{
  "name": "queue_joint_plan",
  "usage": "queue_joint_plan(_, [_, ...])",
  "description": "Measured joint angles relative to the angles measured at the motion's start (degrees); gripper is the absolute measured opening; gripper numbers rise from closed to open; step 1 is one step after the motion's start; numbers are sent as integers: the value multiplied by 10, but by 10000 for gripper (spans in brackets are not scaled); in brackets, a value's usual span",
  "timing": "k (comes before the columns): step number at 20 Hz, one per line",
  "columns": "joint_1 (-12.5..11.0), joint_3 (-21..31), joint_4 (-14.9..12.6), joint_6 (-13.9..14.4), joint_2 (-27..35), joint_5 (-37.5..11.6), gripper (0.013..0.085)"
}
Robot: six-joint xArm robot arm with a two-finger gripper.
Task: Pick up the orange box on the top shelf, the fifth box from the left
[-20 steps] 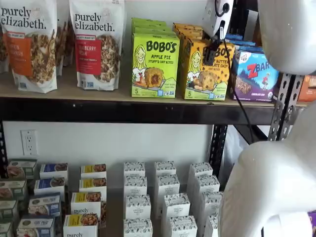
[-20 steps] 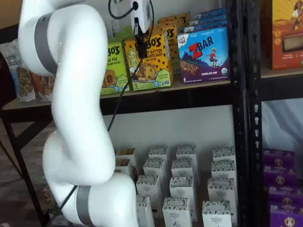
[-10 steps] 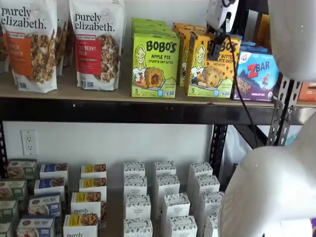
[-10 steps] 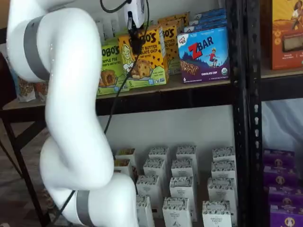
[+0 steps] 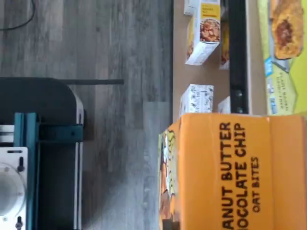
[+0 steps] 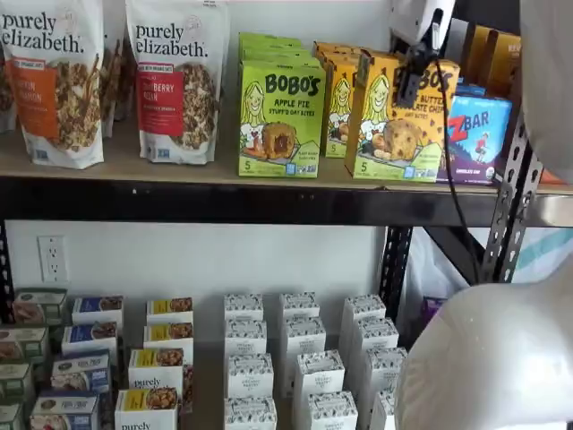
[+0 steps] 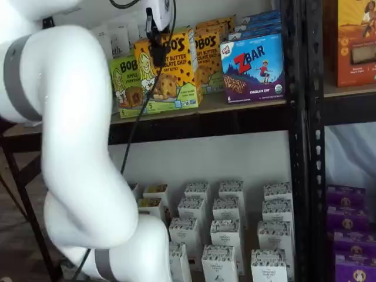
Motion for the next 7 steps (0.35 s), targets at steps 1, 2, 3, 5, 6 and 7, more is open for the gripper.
queue_joint_plan(1, [-2, 6, 0, -2, -10, 3, 290])
queue_joint_plan(2, [-3, 12, -2, -3, -18, 6, 290])
queue_joint_plan(3, [-4, 20, -2, -4, -29, 7, 290])
queue_joint_plan(5, [-7, 35, -3, -6, -48, 11, 290])
queue_joint_plan(6, [-7, 42, -3, -6, -55, 11, 290])
queue_joint_plan(7, [-7, 47, -2, -6, -61, 11, 290])
